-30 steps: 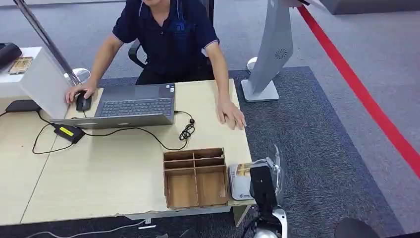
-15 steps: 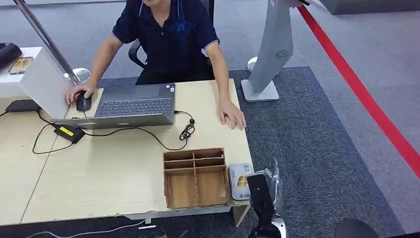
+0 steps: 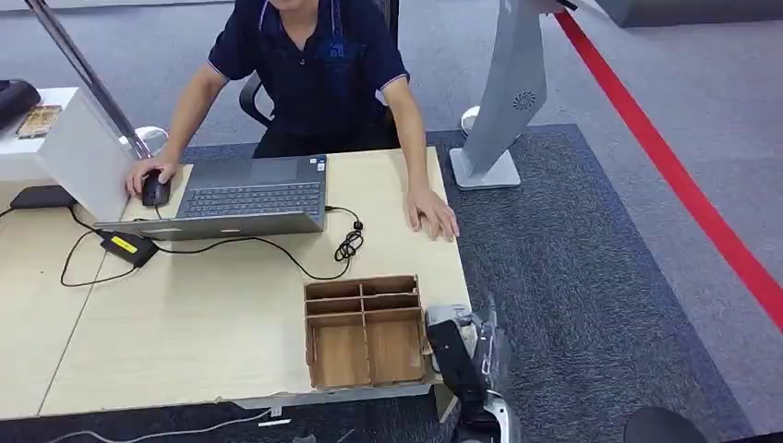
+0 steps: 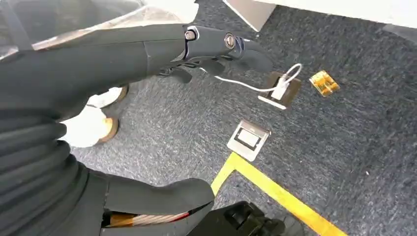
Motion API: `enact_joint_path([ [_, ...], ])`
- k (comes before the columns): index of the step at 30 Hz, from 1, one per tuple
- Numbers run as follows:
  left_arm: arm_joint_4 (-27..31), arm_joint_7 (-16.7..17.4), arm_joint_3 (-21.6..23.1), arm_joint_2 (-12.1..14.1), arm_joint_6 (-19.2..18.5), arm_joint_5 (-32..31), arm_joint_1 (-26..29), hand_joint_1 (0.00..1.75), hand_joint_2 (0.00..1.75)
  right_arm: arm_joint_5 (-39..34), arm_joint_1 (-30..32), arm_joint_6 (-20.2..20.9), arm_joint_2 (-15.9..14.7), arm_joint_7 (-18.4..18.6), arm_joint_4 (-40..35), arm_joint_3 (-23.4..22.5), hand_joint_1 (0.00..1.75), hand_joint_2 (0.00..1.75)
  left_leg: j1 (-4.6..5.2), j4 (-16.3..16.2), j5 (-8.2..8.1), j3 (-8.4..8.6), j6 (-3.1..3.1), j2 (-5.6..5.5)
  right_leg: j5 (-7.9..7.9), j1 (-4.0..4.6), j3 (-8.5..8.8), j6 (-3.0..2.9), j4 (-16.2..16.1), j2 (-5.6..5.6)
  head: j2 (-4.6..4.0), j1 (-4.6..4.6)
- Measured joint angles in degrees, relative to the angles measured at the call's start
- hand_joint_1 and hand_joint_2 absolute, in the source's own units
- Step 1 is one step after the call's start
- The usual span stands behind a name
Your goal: Pass the card to the sensor for recognition and then transmit it.
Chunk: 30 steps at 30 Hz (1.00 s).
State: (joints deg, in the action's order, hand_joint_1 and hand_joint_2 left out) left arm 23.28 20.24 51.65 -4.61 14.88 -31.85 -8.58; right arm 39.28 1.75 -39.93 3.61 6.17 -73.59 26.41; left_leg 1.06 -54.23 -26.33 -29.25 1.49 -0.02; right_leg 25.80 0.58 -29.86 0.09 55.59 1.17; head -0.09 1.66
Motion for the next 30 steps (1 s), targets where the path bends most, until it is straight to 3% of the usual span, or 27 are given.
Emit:
enact_joint_path([
  [8, 0.4, -0.1, 0.0, 0.0, -1.0, -0.9, -0.6, 0.00, 1.75, 3.3, -2.0, 0.0, -0.8, 3.1, 2.3, 3.2, 1.75, 1.75, 0.00, 0.0, 0.00, 0.02, 0.00, 0.00, 0.00, 0.00, 0.00, 0.00, 0.0, 0.00, 0.00, 0.00],
  [23, 0.4, -0.5, -0.1, 0.0, -2.0, -2.4, -1.0, 0.00, 1.75, 4.7, -3.5, -0.1, -1.9, 4.8, 4.0, 5.9, 1.75, 1.75, -0.02, 0.0, 0.00, 0.04, 0.00, 0.01, 0.00, 0.02, 0.02, -0.01, 0.0, -0.01, 0.00, 0.02],
  [30, 0.4, -0.8, -1.3, 0.0, -2.1, -3.4, -1.0, 0.00, 1.75, 5.7, -3.2, -0.2, -2.2, 3.9, 3.2, 5.9, 1.75, 1.75, -0.01, 0.0, 0.00, 0.03, 0.00, 0.01, -0.01, 0.01, 0.02, 0.00, 0.0, -0.01, 0.00, 0.00],
])
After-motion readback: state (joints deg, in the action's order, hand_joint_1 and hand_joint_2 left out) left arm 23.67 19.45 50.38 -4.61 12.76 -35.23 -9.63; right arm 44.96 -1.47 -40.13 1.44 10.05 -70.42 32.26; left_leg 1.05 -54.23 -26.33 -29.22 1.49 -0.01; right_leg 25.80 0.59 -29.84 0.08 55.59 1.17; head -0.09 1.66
